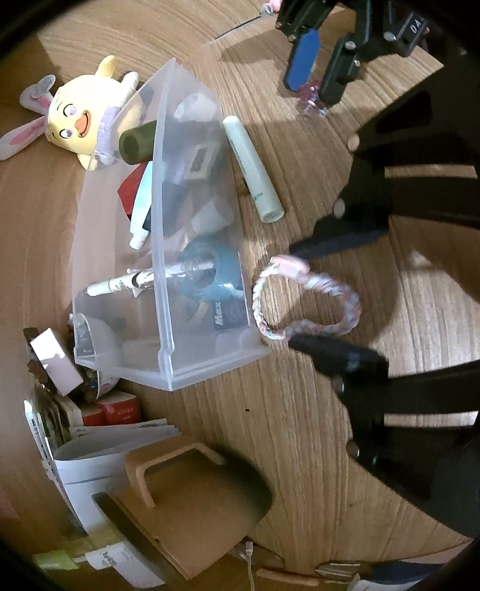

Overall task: Organize objects
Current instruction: 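Grasp the pink-white braided cord with the left gripper while the right grasps the pink charm, then carry the cord into the box with the left gripper while the right drops the charm there, then grasp the pale green tube on the desk with the left gripper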

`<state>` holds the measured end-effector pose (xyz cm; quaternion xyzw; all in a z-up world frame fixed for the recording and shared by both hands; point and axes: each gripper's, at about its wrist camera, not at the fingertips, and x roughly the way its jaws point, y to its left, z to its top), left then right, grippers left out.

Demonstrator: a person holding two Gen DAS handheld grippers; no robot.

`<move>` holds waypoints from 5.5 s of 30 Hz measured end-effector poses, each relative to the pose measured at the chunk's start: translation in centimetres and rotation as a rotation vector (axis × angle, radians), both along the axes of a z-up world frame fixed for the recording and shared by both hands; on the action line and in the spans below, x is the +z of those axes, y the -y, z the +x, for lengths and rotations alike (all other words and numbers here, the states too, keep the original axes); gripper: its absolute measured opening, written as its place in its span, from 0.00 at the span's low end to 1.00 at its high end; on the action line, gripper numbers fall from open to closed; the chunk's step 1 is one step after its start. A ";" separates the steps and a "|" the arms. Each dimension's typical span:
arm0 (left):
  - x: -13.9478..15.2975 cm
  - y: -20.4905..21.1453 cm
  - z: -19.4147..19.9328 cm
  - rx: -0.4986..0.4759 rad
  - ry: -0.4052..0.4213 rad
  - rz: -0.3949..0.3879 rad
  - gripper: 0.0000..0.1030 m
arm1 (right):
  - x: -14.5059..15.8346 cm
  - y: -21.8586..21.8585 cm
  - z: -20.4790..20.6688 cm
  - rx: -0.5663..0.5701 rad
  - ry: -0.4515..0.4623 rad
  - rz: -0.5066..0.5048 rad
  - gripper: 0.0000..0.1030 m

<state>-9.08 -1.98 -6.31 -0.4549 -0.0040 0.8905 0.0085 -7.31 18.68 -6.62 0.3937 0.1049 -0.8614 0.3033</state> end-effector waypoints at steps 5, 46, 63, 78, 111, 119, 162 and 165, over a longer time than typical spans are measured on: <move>0.1 0.2 0.6 0.001 -0.009 0.007 0.07 | 1.0 -0.3 -0.2 -0.013 -0.018 -0.022 0.27; 11.8 1.0 2.0 0.049 -0.322 0.099 0.05 | 8.9 -1.4 -5.0 -0.098 -0.198 -0.169 0.27; 9.4 0.2 -3.9 0.026 -0.243 0.116 0.05 | 8.4 1.4 -9.4 -0.088 -0.194 -0.103 0.27; 5.8 -0.6 -7.4 0.020 -0.141 0.110 0.05 | 4.9 3.7 -12.4 -0.091 -0.152 0.012 0.27; 7.5 0.1 -2.1 0.021 -0.215 0.043 0.72 | 5.8 2.7 -10.9 -0.166 -0.270 0.087 0.70; 6.8 -0.2 -0.1 -0.007 -0.185 0.048 0.76 | 6.6 0.8 -7.9 -0.136 -0.266 0.052 0.70; 0.6 -3.3 1.0 -0.210 0.031 0.076 0.64 | 1.8 -0.1 -5.6 0.136 0.068 -0.034 0.37; 1.5 -3.5 0.8 -0.224 -0.001 0.042 0.64 | 2.0 -1.1 -5.6 0.106 0.061 -0.037 0.38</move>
